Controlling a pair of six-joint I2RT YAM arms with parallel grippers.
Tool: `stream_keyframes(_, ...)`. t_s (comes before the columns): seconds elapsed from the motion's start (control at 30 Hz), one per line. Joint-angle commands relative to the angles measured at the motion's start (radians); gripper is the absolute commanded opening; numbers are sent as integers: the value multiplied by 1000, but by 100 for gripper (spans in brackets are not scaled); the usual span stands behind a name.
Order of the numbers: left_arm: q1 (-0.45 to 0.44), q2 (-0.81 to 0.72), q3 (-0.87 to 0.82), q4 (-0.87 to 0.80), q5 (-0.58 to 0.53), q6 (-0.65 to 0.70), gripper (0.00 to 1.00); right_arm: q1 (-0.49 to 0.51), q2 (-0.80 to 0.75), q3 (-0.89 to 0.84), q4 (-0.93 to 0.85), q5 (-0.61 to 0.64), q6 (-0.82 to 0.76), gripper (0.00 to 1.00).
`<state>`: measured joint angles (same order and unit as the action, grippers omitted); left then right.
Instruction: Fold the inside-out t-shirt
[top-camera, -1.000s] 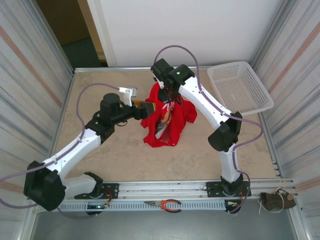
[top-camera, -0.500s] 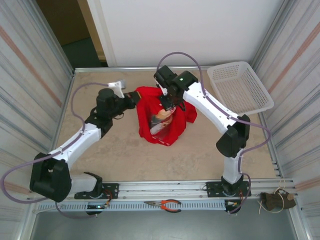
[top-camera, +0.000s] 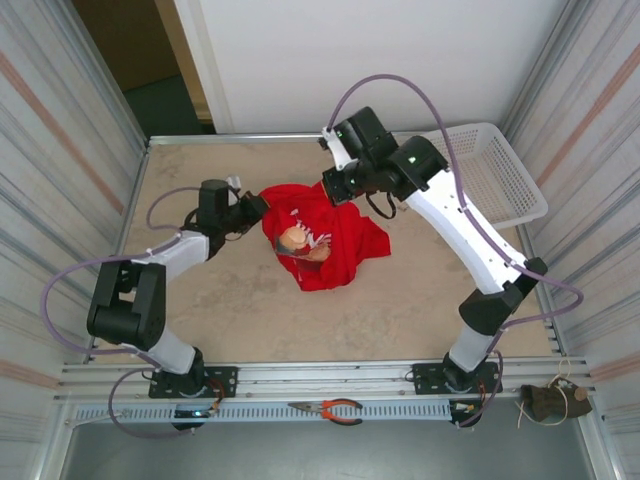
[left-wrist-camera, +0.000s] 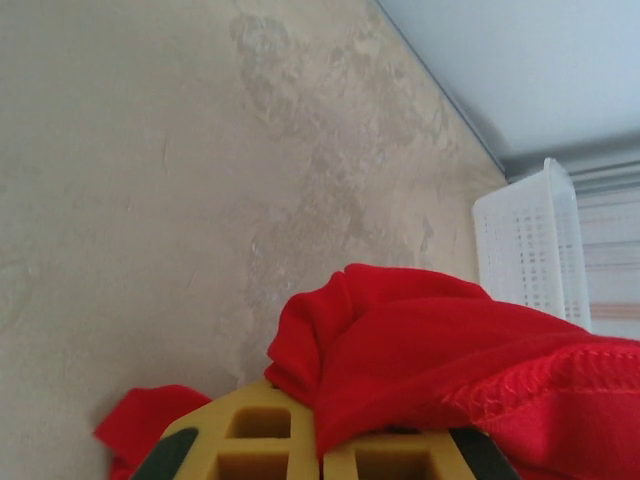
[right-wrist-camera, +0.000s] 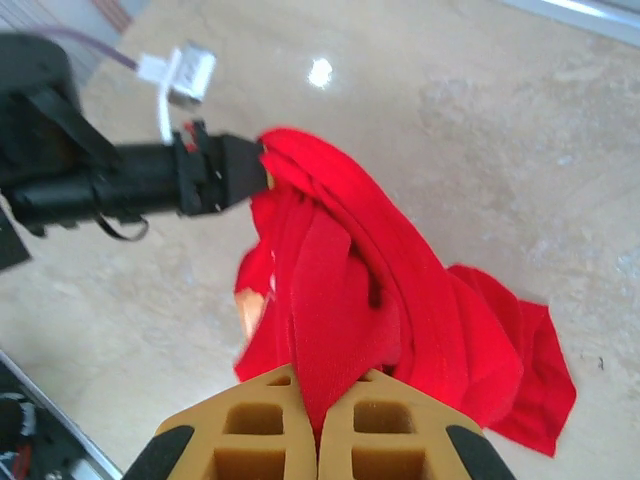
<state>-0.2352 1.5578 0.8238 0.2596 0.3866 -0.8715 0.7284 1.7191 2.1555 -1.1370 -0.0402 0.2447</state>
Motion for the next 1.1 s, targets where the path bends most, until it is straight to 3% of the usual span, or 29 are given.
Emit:
stream_keyframes(0.0,2,-6,3,-42,-6,31,0,-34,-22,91,52,-80,61,0)
stream_keyframes(0.17,3,24,-34,-82,15,74,0,-155,-13,248,187,-208,197,0)
stream_keyframes(0.2,9,29,-42,-74,26,83,7,-187,4,306,204,-245,234,0)
stream_keyframes(0.27,24,31,-48,-52,63,98,42,-225,40,403,225,-285,286,0)
stream_keyframes(0.33,43,6,-32,-58,93,131,58,-245,63,453,240,-311,319,0)
stream_keyframes(0.47,84,-132,37,-182,104,219,73,-208,51,419,217,-210,269,0)
stream_keyframes(0.57,69,-262,83,-251,100,239,74,-130,17,323,218,-54,188,0)
stream_keyframes(0.63,9,-347,91,-248,62,223,79,-77,2,262,246,52,156,0)
stream_keyframes(0.8,-274,-451,66,-114,-123,214,85,34,52,299,264,298,68,0)
stream_keyframes(0.97,-523,-402,45,85,-319,272,86,90,140,406,234,456,53,0)
stream_keyframes(1.07,-585,-301,109,112,-390,287,86,105,152,409,262,473,81,0)
